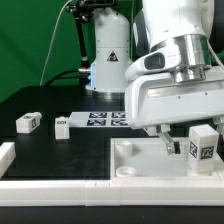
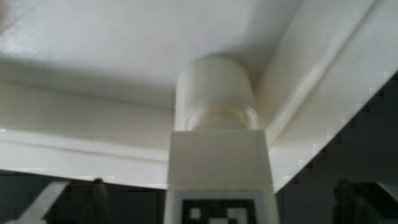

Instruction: Assemble one leg

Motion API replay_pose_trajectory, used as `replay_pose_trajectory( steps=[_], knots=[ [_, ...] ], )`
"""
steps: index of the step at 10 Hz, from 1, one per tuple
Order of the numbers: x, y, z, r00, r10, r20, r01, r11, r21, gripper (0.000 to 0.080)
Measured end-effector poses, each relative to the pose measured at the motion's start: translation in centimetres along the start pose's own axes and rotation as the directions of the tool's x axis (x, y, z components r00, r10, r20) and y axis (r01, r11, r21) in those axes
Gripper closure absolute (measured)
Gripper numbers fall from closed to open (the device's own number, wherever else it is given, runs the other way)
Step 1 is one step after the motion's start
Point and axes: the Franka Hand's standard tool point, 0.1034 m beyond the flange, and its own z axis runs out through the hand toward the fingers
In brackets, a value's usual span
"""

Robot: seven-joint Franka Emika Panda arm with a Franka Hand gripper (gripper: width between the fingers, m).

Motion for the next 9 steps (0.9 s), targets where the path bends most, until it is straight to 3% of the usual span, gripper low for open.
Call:
replay_pose_trajectory(
  steps=[3,7,9],
  knots=[
    [0.1,0.0,-0.2,1.0,-0.001,0.005,0.001,1.0,0.002,0.0151],
    [2.0,0.4,-2.7,1.0,-0.005,0.022,0.005,1.0,0.006,0.0151],
    [1.8,0.0,-2.6,0.999,-0.008,0.048,0.007,1.0,0.015,0.0151]
  ],
)
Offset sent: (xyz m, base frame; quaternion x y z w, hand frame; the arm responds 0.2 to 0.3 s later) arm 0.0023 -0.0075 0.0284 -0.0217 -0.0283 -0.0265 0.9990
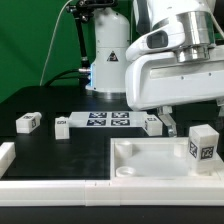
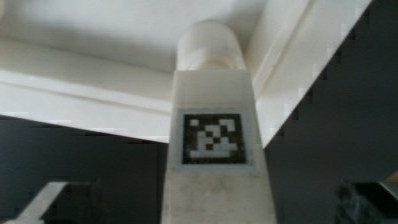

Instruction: Assemble one leg

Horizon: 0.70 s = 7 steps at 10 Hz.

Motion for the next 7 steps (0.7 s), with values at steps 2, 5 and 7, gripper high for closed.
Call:
replay_pose_trajectory(
  steps=[2,5,7],
  knots=[
    [-0.7,-0.6,0.2,0.997,0.003,0.083,-0.005,1.0,0.025,0.0151],
    [-1.4,-0.2,0.5,0.954,-0.01,0.298,-0.015,0.997,0.08,0.0151],
    [-2.2,-0.9,0.2,0.879,-0.018,0.477,-0.044,0.992,0.118,0.0151]
  ],
)
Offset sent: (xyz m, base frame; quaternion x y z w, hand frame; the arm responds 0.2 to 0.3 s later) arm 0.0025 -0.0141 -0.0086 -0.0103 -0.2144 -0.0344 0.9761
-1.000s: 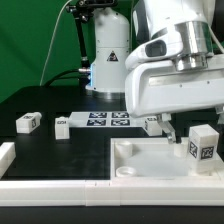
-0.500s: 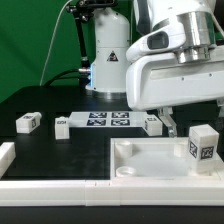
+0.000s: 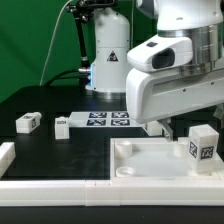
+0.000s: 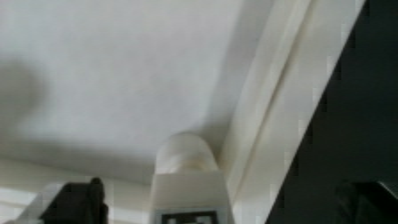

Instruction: Assemble one leg

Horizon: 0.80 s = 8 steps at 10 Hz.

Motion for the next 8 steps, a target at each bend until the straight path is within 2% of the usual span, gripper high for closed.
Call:
replay_pose_trajectory(
  steps=[1,2,4,6,8],
  knots=[
    [0.2,-0.3,0.0,0.998,-0.004,0.063,0.003,1.0,0.02,0.0151],
    [0.8,-0.2,-0.1,0.999,-0.003,0.042,0.002,1.0,0.018,0.0151],
    [1.1,-0.1,0.0,1.0,-0.003,0.031,0.002,1.0,0.016,0.0151],
    [1.8,1.3,-0.7,0.998,-0.053,0.015,0.053,0.999,0.007,0.0151],
    [2.3,1.9,-0.9,0.993,-0.098,0.065,0.098,0.995,0.0,0.0151]
  ],
)
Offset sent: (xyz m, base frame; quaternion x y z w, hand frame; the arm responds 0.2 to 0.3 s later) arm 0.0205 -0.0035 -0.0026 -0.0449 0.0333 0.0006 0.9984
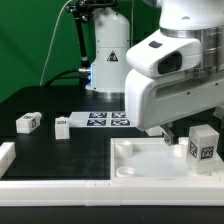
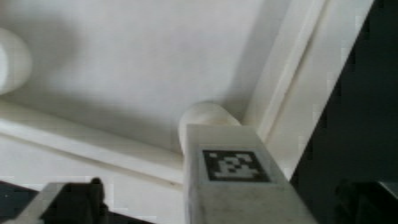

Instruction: Assemble one leg

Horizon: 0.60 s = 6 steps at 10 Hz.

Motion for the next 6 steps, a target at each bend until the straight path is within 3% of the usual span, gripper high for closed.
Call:
replay_pose_trajectory(
  steps=[2,5,6],
  knots=[
    [0.29,-0.1,-0.23,0.999,0.043,0.013,-0.043,0.999,0.008,0.0151],
    [0.45,0.03,0.61,0.997,0.073,-0.004,-0.073,0.997,0.006,0.0151],
    [0.63,0.02,0.57,0.997,0.071,-0.013,-0.071,0.997,0.004,0.0297]
  ],
)
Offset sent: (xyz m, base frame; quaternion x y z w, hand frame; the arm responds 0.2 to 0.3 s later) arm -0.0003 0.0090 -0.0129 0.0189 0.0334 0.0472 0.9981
